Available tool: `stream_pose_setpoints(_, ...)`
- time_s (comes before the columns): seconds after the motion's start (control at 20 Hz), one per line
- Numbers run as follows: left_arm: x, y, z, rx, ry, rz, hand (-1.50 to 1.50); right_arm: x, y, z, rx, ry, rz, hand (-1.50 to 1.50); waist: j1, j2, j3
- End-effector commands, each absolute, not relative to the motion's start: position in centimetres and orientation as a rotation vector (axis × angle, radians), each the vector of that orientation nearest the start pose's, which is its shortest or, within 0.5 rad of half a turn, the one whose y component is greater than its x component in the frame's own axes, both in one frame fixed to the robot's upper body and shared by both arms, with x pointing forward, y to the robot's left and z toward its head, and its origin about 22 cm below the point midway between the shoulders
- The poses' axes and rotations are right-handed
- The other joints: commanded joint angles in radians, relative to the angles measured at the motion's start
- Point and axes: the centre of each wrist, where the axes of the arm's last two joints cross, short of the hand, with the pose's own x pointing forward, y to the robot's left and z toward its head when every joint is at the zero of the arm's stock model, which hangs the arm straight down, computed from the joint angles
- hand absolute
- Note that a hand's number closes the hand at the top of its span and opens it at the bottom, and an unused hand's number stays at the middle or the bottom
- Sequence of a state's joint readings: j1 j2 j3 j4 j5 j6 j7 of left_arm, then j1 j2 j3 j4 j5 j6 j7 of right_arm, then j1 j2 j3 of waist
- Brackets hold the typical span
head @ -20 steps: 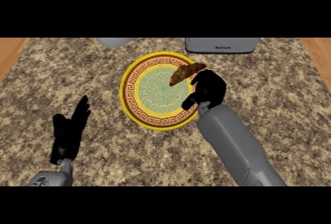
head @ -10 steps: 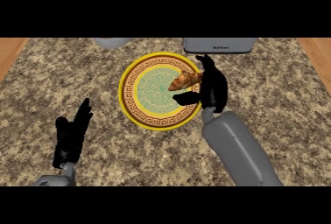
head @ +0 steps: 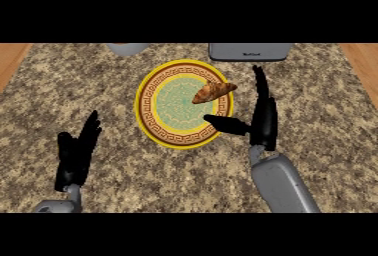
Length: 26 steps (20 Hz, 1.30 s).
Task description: Pick the croissant from the plate and place it in the plate
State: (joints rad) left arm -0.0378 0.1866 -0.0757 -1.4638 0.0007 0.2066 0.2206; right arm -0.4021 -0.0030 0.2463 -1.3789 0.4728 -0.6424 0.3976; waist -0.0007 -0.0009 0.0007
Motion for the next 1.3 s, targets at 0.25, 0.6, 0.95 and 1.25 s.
stream_pose_setpoints(0.25, 25.7, 24.0, -3.1, 0.227, -1.276, -0.019, 0.0, 29.4, -13.1, 1.9, -0.499, -1.676, 0.04, -1.5, 0.001, 0.002, -0.001)
stream_pose_setpoints(0.6, 24.0, 23.9, -0.7, 0.252, -1.282, -0.023, 0.0, 30.8, -11.5, 1.9, -0.54, -1.626, 0.027, -1.5, 0.007, 0.001, -0.001)
stream_pose_setpoints(0.95, 25.0, 25.1, -1.0, 0.258, -1.282, -0.016, 0.0, 30.7, -12.6, -0.4, -0.628, -1.553, 0.047, -1.5, 0.004, 0.001, -0.001)
stream_pose_setpoints(1.25, 23.4, 25.3, -1.0, 0.264, -1.292, -0.044, 0.0, 29.1, -13.3, 0.3, -0.658, -1.545, 0.038, -1.5, 0.0, -0.001, -0.001)
